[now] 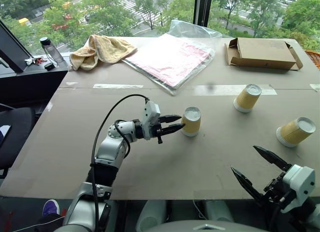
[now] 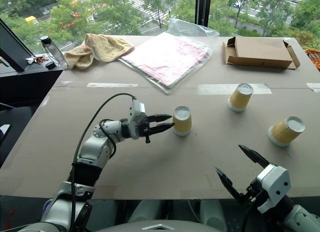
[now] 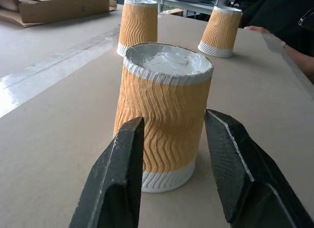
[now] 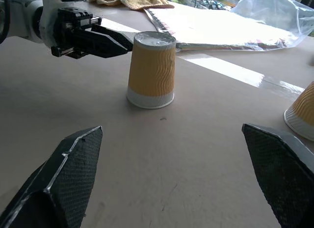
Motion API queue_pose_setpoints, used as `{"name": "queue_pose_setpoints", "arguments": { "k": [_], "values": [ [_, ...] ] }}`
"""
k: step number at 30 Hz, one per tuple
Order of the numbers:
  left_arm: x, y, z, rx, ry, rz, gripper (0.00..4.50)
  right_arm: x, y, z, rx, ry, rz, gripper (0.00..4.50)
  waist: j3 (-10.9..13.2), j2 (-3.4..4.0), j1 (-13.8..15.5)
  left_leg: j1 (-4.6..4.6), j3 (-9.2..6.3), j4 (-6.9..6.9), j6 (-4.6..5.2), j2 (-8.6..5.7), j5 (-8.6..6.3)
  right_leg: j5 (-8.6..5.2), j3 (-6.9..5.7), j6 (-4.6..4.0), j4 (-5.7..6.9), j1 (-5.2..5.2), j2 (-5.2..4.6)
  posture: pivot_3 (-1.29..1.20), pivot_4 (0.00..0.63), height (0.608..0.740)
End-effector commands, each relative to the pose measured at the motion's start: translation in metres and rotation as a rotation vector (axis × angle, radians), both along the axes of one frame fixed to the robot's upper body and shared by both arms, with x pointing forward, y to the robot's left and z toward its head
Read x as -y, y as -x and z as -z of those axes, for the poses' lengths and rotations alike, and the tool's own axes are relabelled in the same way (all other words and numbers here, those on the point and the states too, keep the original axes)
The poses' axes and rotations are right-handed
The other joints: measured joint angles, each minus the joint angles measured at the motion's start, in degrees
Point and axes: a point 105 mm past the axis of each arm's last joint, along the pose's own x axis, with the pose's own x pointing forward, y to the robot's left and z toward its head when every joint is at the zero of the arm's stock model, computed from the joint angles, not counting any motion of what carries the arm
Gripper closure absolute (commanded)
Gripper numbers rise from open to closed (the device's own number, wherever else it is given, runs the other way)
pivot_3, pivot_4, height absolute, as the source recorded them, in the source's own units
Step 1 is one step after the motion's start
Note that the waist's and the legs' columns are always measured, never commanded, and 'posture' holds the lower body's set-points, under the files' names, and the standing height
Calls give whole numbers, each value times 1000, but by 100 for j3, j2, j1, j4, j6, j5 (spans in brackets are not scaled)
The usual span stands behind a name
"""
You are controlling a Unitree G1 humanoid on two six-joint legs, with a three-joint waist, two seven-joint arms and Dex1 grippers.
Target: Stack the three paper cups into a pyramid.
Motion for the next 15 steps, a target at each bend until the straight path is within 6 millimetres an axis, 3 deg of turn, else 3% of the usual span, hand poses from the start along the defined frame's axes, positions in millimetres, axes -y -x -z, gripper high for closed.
{"name": "queue_pose_setpoints", "arguments": {
  "k": [1,2,3,8,14,15],
  "values": [
    [2,1,-12,41,15,14,852,-5,3,-12,54,-4,-11,0,0,0,4,0,0,0,0,0,0,0,0,0,0,0,-1,0,150,740],
    [5,0,-13,38,16,7,337,-5,3,-12,53,-5,-11,0,0,-1,12,0,0,1,0,0,0,0,0,0,-1,1,-2,0,150,740],
    [8,-1,-13,37,17,-2,118,-6,3,-12,52,-6,-11,0,0,-1,19,-3,0,3,0,-1,0,0,0,0,-2,1,-3,0,150,740],
    [26,-3,-8,21,-6,4,118,-5,2,-14,52,-3,-12,0,1,-2,18,-5,0,5,0,-4,0,0,0,1,-2,1,-6,0,150,740],
    [47,-20,-2,37,-6,-45,118,-4,3,-17,49,6,-8,0,1,-3,10,-3,0,5,1,-5,0,0,0,2,1,2,-2,0,150,740],
    [50,-22,-1,38,-2,-48,350,-5,4,-17,48,6,-5,0,1,-4,4,-3,1,5,1,-5,0,0,0,2,1,2,-1,0,150,740]
  ]
}}
